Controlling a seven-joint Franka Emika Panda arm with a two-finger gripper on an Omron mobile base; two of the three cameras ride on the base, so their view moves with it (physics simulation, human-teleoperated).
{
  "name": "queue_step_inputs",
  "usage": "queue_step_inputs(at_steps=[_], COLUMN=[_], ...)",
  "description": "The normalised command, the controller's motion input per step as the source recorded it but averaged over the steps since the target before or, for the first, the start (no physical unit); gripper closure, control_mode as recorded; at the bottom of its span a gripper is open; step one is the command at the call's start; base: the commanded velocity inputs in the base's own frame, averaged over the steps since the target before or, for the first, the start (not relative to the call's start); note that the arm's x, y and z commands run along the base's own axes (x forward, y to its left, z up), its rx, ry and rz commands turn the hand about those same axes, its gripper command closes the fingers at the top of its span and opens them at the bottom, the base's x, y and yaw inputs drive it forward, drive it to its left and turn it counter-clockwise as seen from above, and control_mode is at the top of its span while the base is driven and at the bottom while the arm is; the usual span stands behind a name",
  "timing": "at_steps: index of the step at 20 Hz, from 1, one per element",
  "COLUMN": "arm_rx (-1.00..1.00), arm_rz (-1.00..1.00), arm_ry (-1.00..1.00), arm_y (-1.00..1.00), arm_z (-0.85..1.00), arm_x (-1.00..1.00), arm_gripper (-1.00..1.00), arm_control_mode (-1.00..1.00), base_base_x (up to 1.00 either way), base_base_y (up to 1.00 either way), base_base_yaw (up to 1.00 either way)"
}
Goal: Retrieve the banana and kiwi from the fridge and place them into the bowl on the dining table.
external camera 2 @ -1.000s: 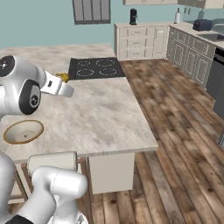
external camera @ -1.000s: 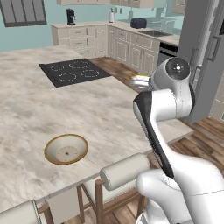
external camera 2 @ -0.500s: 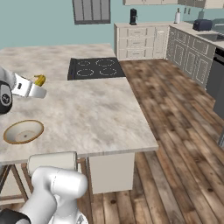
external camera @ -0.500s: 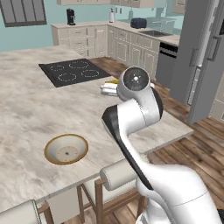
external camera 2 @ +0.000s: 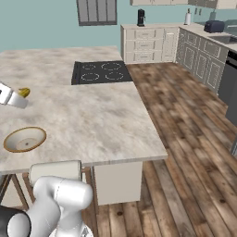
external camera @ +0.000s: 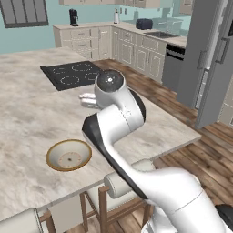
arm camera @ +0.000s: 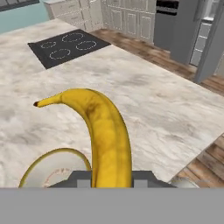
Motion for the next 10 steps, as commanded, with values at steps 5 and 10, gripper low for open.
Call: queue_step_inputs(at_steps=[5,10], arm_rx=[0.10,0.03], arm_rz=[0.00,0.01], arm_ry=[0.28,0.29], arm_y=[0.60,0.52], arm_z=[-0.19,-0.31], arm_x=[-0.10,-0.11], arm_gripper=[1.00,1.00], arm_control_mode=[-1.00,-1.00], base_base_x=[0.00,0.00], base_base_y=[0.00,0.00], base_base_yaw=[0.00,0.00])
